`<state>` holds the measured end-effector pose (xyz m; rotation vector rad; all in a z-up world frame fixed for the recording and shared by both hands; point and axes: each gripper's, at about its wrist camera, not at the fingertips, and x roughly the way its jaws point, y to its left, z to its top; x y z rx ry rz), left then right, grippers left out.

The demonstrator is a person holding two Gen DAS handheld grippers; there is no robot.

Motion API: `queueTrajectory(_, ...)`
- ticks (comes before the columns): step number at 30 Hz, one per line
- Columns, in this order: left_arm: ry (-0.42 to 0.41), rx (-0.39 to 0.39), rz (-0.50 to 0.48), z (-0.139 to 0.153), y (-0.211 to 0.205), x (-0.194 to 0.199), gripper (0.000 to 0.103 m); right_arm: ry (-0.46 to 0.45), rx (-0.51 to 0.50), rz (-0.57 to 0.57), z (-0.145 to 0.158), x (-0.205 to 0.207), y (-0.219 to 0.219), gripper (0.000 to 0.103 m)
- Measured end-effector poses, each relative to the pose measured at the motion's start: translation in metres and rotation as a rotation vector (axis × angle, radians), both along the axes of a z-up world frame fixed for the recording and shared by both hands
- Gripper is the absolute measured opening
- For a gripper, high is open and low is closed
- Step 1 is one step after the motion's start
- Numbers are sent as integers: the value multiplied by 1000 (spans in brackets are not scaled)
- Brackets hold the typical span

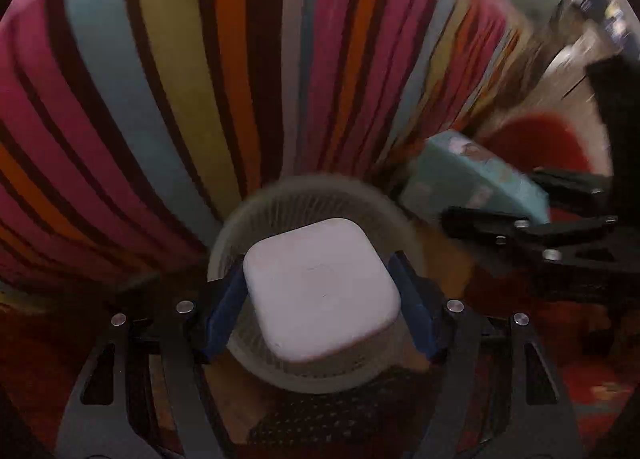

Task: Collect trash
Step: 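Carry both items over the wastebasket and open both grippers, then grasp the bread bun with the left gripper while the right grasps crumpled paper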

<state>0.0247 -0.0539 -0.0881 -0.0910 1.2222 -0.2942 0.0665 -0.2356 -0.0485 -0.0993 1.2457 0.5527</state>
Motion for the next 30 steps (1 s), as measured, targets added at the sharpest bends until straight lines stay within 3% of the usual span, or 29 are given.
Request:
queueTrajectory(4, 110, 22, -5, -37, -5, 8, 69, 93, -32, 10, -32, 6, 7, 46)
queueTrajectory(8, 159, 37, 10, -47, -3, 11, 70, 115, -56, 31, -41, 7, 14, 48)
queueTrajectory(10, 168, 48, 31, -51, -1, 13, 73, 121, -84, 31, -45, 9, 17, 59)
queueTrajectory(12, 167, 34, 45, -53, 3, 12, 84, 117, -100, 21, -46, 9, 19, 63)
queueTrajectory(16, 157, 19, 62, -53, 6, 12, 90, 118, -94, 3, -50, 1, 5, 65)
queueTrajectory(22, 170, -1, 74, -55, 7, 11, 90, 136, -87, -20, -52, 5, 3, 65)
queueTrajectory(26, 134, 2, 87, -50, 7, 10, 90, 126, -85, -26, -50, 6, 1, 65)
queueTrajectory(30, -8, 8, 110, -7, 18, 2, 90, 30, -54, -42, -23, 4, -3, 65)
